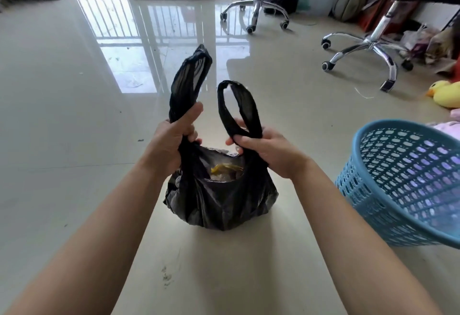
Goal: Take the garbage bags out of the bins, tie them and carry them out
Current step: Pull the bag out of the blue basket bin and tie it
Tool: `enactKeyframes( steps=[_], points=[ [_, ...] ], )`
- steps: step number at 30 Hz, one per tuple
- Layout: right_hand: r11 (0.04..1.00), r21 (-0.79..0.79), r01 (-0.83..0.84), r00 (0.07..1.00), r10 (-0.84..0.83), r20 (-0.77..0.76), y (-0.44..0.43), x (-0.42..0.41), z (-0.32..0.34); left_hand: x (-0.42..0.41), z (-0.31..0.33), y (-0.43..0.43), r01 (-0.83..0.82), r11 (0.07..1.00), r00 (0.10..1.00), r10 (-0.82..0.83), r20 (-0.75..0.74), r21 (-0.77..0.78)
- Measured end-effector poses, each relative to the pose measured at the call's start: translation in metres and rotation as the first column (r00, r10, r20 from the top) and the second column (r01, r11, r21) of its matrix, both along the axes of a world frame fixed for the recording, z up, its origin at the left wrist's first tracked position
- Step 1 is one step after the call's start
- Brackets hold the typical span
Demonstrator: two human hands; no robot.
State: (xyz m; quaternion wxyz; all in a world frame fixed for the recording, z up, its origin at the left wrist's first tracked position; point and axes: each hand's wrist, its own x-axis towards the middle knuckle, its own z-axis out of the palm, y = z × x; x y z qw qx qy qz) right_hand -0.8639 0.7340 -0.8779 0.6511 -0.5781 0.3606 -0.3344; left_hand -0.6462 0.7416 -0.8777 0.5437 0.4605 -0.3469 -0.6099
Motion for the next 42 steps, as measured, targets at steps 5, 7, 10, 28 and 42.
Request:
enactKeyframes(
  steps=[5, 7, 10, 28, 42],
  points=[
    [0.992, -0.003, -0.123, 0.972, 0.12, -0.201, 0.006, 0.01, 0.001, -0.002, -0.002, -0.002, 0.039, 0.999, 0.99, -0.037, 0.134, -0.014],
    [0.989, -0.035, -0.142, 0.94, 0.124, -0.318, 0.008, 0.012, -0.001, -0.006, -0.001, -0.004, -0.093, 0.995, 0.992, 0.097, 0.078, -0.045],
    [0.981, -0.192, -0.041, 0.9, -0.047, -0.434, 0.007, 0.013, -0.016, -0.004, -0.003, -0.009, -0.262, 0.965, 0.954, 0.257, -0.151, -0.014],
    [0.879, -0.427, -0.21, 0.612, -0.223, -0.759, -0.001, 0.0, -0.041, 0.008, -0.024, 0.011, 0.356, 0.906, 0.93, -0.368, 0.012, 0.23],
    [0.804, -0.514, -0.299, 0.561, -0.288, -0.776, 0.008, 0.01, -0.057, -0.002, -0.019, 0.011, 0.312, 0.902, 0.95, -0.305, -0.071, 0.297]
  ],
)
